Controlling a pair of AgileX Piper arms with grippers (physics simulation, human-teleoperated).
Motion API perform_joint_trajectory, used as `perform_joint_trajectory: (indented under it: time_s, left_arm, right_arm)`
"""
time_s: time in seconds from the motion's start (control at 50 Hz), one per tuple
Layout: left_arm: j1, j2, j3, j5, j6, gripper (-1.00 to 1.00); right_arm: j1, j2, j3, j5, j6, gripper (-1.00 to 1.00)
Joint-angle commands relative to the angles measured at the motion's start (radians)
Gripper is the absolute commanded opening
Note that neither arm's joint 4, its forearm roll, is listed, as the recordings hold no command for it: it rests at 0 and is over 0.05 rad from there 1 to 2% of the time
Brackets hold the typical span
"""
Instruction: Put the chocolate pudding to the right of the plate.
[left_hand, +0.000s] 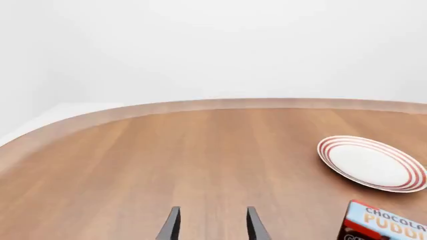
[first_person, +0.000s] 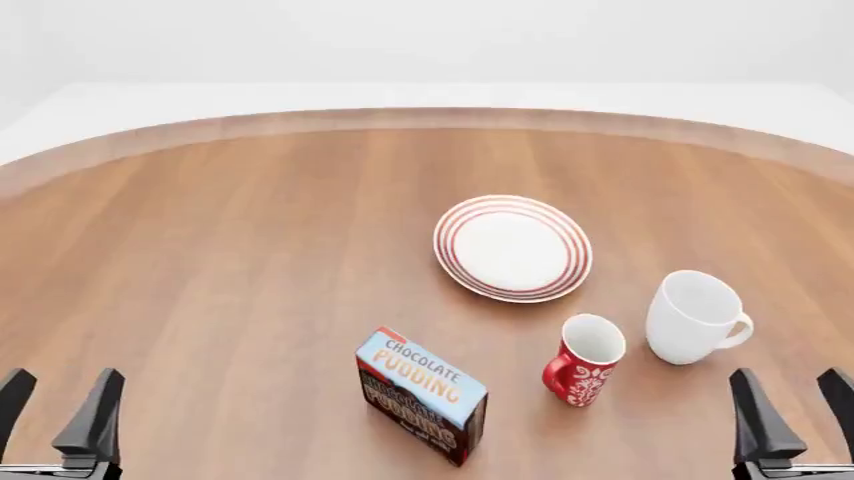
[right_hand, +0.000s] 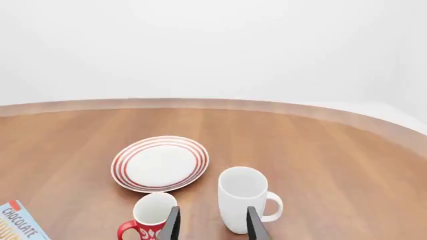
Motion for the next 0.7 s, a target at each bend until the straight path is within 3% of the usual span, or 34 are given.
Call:
perform_joint_trajectory:
  time_s: [0.02,0.08,0.12,0.18,0.22,0.26,0.38,0.52,0.7]
  left_arm:
    - [0.000,0.000,0.000,0.000,0.000,1.00]
    - [0.000,0.000,0.000,0.000,0.000,1.00]
    - [0.000,0.000,0.000,0.000,0.000,1.00]
    - [0.000,0.000,0.000,0.000,0.000,1.00]
    - [0.000,0.000,0.000,0.000,0.000,1.00]
    - [0.000,0.000,0.000,0.000,0.000,1.00]
    - [0.000,0.000,0.000,0.000,0.000,1.00]
    - [0.000,0.000,0.000,0.000,0.000,1.00]
    - [0.000,0.000,0.000,0.000,0.000,1.00]
  right_arm:
    - [0.039,0.001,-0.018,0.013,0.030,1.00]
    - [0.059,0.003,-0.045,0.039,0.063,1.00]
    - [0.064,0.013,-0.075,0.062,0.048,1.00]
    - [0.108,0.022,-0.136,0.107,0.071,1.00]
    - [0.154,0.081,-0.168,0.097,0.079,1.00]
    - [0.209,0.132,-0.267,0.121,0.027,1.00]
    - [0.300,0.294,-0.428,0.131,-0.017,1.00]
    - [0.396,0.521,-0.616,0.152,0.009,1.00]
    - [0.537,0.744,-0.880,0.288,0.015,1.00]
